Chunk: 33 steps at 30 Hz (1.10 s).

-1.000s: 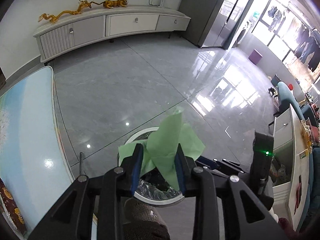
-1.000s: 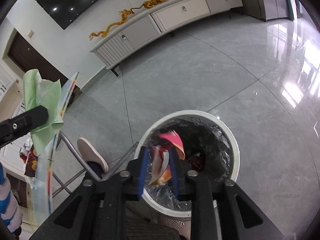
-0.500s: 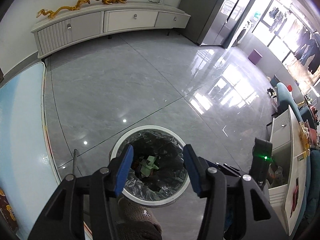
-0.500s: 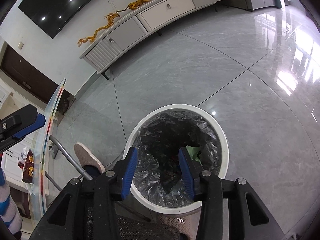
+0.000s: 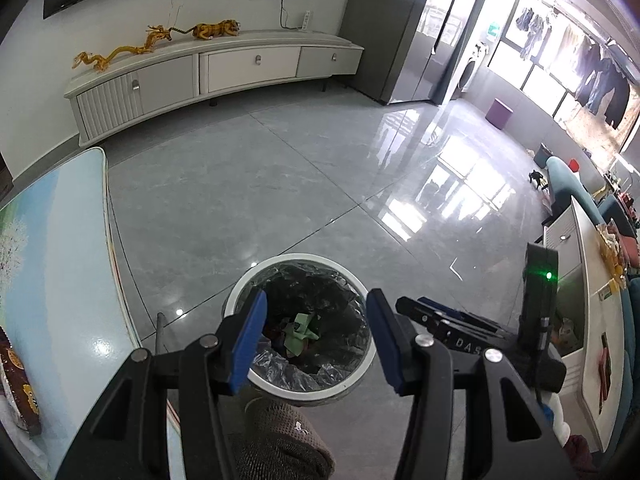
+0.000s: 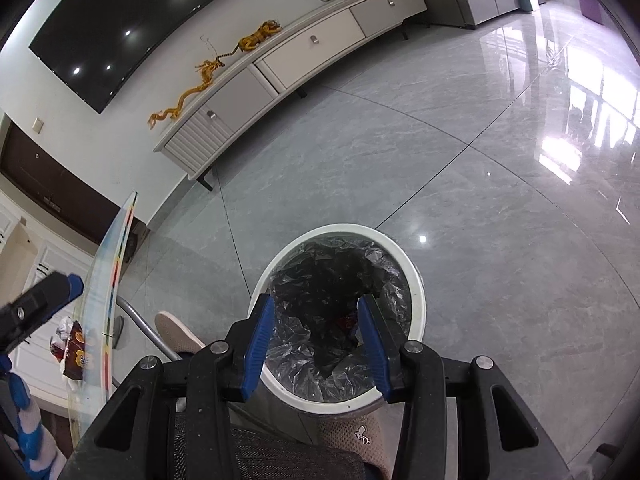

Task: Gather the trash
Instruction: 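Move both tools back to the table pile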

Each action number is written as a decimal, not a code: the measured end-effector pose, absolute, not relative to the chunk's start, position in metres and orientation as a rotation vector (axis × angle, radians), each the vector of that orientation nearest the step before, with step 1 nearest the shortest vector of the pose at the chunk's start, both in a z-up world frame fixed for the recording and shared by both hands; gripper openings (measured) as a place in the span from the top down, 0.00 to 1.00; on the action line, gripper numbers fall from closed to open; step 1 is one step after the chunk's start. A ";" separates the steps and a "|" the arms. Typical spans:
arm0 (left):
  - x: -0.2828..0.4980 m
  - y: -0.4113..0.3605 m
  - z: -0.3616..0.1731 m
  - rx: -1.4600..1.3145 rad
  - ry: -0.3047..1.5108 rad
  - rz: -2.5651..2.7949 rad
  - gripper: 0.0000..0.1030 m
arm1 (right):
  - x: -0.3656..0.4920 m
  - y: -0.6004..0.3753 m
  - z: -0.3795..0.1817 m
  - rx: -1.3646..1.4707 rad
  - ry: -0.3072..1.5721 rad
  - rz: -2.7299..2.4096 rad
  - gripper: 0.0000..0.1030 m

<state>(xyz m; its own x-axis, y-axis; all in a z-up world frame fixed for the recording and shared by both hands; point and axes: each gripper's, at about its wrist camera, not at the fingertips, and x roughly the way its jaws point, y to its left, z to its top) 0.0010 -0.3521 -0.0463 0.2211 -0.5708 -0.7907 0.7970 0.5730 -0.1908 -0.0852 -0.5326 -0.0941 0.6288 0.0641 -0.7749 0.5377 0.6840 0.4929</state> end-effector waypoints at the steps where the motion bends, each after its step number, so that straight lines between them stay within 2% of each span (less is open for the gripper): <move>1: -0.003 -0.349 -0.045 0.294 0.944 -0.962 0.52 | -0.086 -0.533 -0.091 0.789 0.856 -0.308 0.60; 22: -0.009 -0.189 -0.011 0.166 0.853 -0.775 0.51 | -0.099 -0.486 -0.017 0.705 0.741 -0.284 0.60; 33: 0.011 -0.075 -0.031 0.005 0.852 -0.671 0.51 | -0.063 -0.422 0.023 0.572 0.783 -0.183 0.60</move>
